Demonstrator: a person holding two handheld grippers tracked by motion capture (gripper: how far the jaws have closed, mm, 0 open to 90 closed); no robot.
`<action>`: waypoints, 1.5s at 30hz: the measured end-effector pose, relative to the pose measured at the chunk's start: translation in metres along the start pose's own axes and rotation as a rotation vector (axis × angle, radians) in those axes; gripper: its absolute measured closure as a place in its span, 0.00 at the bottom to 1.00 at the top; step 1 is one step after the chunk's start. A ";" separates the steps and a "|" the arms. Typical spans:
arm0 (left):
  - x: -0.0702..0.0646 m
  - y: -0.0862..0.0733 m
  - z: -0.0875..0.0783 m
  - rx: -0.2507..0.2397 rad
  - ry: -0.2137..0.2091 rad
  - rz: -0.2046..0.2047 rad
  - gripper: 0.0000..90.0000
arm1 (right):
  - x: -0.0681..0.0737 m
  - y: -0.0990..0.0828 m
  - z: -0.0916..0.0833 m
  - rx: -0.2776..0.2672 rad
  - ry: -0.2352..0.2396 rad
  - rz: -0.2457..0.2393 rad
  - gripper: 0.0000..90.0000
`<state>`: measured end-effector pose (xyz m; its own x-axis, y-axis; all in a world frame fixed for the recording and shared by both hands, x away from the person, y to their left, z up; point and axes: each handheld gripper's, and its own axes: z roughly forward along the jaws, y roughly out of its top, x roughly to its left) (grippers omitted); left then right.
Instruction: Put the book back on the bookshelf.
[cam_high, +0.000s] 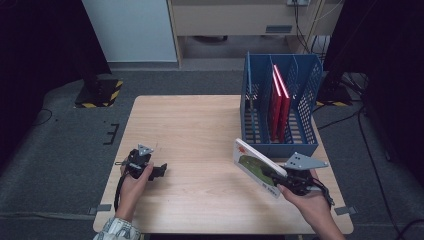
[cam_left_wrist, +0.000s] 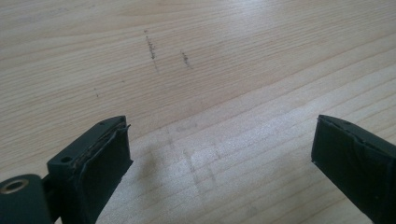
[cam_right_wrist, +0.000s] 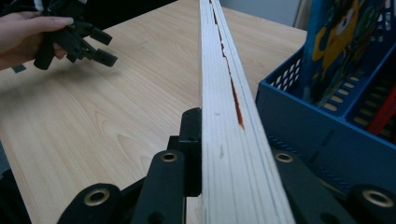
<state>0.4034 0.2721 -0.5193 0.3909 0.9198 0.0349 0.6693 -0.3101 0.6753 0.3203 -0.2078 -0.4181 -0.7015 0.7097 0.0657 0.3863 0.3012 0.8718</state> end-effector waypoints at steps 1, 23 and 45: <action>0.000 0.000 0.000 0.001 0.000 -0.002 0.05 | -0.001 0.001 -0.001 -0.004 -0.003 0.003 0.84; 0.002 -0.002 0.003 0.024 0.011 -0.006 0.05 | -0.029 0.022 -0.036 -0.079 -0.126 0.056 0.84; 0.005 -0.007 0.006 0.049 0.022 -0.035 0.05 | -0.053 0.038 -0.056 -0.119 -0.235 0.084 0.84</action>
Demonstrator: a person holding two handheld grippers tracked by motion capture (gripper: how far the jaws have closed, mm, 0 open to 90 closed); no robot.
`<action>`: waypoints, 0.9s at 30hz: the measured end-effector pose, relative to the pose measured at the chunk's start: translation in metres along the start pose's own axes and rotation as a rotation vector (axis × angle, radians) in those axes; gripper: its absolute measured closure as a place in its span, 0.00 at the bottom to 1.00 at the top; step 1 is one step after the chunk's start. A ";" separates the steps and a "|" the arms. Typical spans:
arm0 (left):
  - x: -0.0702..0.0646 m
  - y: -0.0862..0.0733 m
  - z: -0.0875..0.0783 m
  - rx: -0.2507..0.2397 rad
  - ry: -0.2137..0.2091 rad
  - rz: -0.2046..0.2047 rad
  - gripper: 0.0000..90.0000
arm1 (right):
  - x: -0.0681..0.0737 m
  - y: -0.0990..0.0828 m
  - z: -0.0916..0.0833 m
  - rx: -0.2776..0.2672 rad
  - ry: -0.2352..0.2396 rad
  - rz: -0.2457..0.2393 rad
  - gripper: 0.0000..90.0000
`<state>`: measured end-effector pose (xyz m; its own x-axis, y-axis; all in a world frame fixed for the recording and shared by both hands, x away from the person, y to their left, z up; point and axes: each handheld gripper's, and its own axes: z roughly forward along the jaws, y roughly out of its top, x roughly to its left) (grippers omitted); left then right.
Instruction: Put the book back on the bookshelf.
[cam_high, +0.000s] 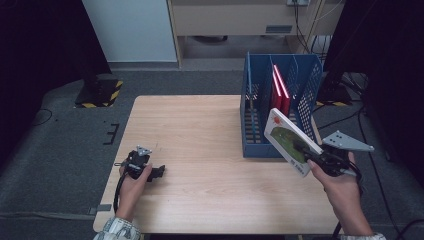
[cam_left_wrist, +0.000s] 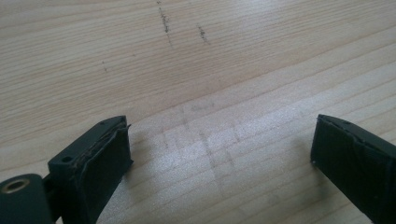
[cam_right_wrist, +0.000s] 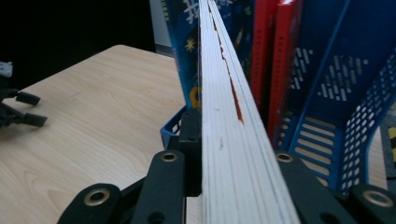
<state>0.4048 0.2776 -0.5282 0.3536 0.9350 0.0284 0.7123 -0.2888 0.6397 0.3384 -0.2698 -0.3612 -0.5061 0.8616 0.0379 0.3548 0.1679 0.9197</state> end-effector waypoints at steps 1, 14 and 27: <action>0.000 -0.001 0.000 -0.002 -0.002 -0.008 0.05 | -0.002 0.000 0.000 0.001 -0.002 0.008 0.84; 0.000 -0.005 0.001 -0.030 -0.003 -0.024 0.03 | -0.021 -0.001 -0.001 0.009 -0.059 0.040 0.84; 0.001 -0.005 0.000 -0.032 -0.010 -0.017 0.04 | -0.034 -0.002 -0.006 0.004 -0.111 0.074 0.84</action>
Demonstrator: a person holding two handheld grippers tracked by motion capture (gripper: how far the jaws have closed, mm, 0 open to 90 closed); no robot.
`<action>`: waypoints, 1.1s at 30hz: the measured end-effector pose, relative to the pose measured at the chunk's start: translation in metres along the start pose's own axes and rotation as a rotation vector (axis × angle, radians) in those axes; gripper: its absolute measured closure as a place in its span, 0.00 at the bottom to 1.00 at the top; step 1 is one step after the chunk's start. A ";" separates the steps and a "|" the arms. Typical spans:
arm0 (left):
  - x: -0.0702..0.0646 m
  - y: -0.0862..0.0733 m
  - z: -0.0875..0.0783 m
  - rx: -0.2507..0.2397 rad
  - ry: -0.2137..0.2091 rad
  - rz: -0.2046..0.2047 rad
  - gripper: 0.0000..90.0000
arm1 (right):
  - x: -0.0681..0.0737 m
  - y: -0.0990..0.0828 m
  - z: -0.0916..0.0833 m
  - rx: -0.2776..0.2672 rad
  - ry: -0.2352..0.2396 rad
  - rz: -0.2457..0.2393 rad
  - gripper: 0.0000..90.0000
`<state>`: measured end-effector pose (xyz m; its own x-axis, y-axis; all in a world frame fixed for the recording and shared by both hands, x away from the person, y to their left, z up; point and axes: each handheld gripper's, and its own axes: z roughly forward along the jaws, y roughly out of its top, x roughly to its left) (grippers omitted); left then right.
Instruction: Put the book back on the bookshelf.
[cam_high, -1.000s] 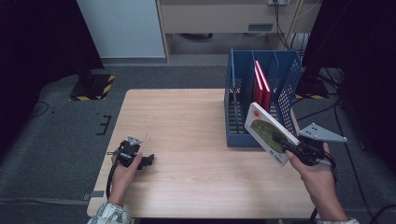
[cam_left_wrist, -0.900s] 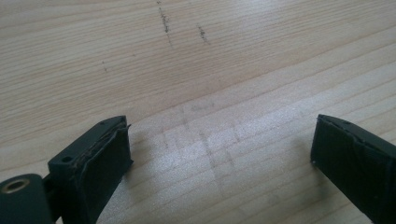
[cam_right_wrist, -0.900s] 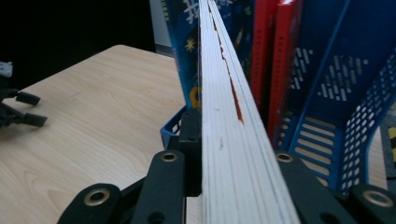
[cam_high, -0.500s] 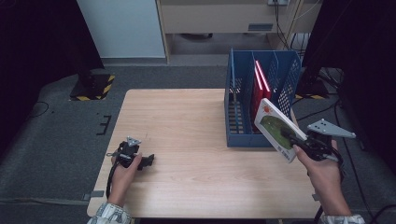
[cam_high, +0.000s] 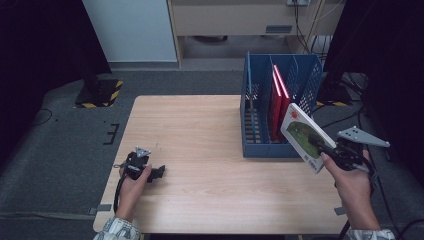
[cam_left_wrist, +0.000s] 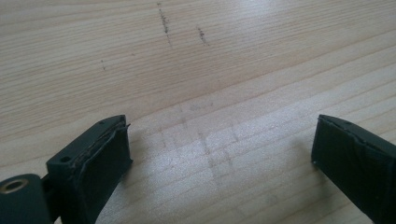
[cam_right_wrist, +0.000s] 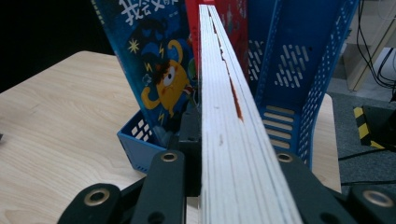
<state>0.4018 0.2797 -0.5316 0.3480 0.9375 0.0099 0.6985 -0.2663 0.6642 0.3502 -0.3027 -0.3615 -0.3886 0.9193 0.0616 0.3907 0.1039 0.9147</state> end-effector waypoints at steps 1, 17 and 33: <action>0.000 0.000 0.000 0.000 0.000 -0.001 0.04 | -0.001 0.000 0.000 0.001 -0.002 0.000 0.84; -0.001 0.000 0.001 -0.005 -0.006 0.006 0.03 | -0.015 0.004 -0.001 0.001 -0.057 0.020 0.84; -0.001 0.000 0.001 -0.005 -0.007 0.008 0.03 | -0.028 0.009 0.005 -0.003 -0.114 0.036 0.84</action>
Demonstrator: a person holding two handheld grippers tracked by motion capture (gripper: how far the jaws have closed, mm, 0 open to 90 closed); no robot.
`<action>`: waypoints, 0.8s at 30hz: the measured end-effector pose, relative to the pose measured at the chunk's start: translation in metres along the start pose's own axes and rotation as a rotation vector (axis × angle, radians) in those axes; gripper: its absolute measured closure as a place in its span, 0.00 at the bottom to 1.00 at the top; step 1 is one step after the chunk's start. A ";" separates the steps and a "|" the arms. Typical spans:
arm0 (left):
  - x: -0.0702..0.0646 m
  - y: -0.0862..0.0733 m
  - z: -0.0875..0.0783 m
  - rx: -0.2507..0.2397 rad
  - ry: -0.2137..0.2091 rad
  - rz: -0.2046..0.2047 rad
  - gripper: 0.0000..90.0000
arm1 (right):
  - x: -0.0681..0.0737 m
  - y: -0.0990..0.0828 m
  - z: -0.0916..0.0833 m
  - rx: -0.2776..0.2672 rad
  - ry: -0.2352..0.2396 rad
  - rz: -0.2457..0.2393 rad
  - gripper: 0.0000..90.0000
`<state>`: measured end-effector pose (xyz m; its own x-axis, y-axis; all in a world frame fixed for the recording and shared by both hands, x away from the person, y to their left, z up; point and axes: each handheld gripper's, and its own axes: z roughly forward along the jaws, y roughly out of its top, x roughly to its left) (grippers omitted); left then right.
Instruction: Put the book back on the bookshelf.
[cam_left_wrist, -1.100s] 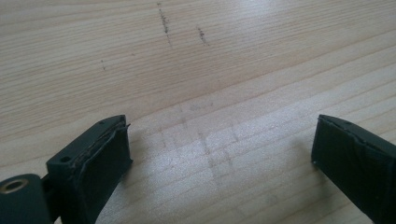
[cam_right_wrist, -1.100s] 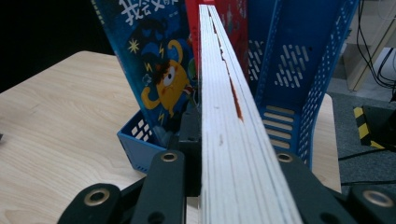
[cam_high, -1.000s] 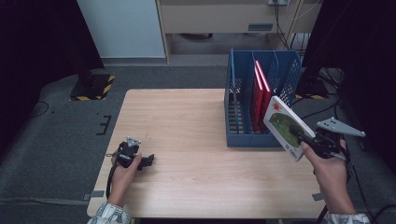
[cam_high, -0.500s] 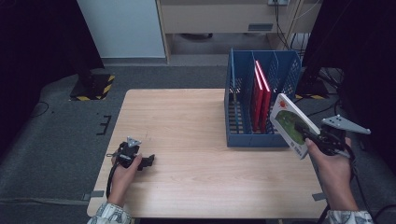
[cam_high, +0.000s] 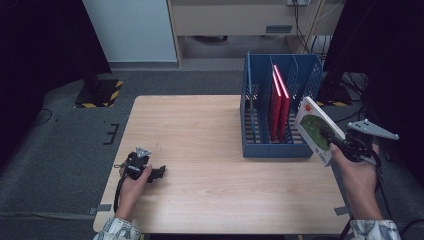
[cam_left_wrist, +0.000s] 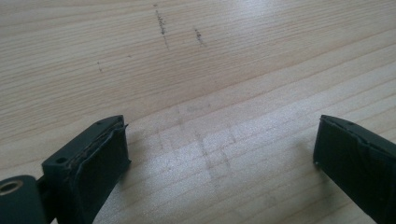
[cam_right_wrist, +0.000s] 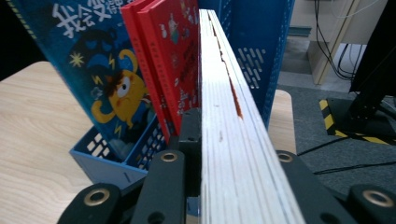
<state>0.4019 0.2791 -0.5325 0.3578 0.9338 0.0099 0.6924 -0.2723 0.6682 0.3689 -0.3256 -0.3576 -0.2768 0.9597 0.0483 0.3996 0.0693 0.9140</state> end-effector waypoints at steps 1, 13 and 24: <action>0.000 0.000 0.000 0.000 0.000 0.000 0.03 | -0.001 0.001 0.002 0.001 -0.006 0.002 0.84; 0.001 0.000 0.001 -0.004 -0.003 0.003 0.03 | -0.006 0.013 0.035 0.011 -0.044 -0.014 0.84; 0.001 0.000 0.001 -0.009 -0.003 0.004 0.02 | -0.014 0.022 0.077 0.027 -0.095 -0.001 0.84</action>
<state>0.4025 0.2797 -0.5336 0.3622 0.9320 0.0098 0.6854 -0.2735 0.6748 0.4494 -0.3168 -0.3689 -0.1938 0.9810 0.0078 0.4231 0.0764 0.9029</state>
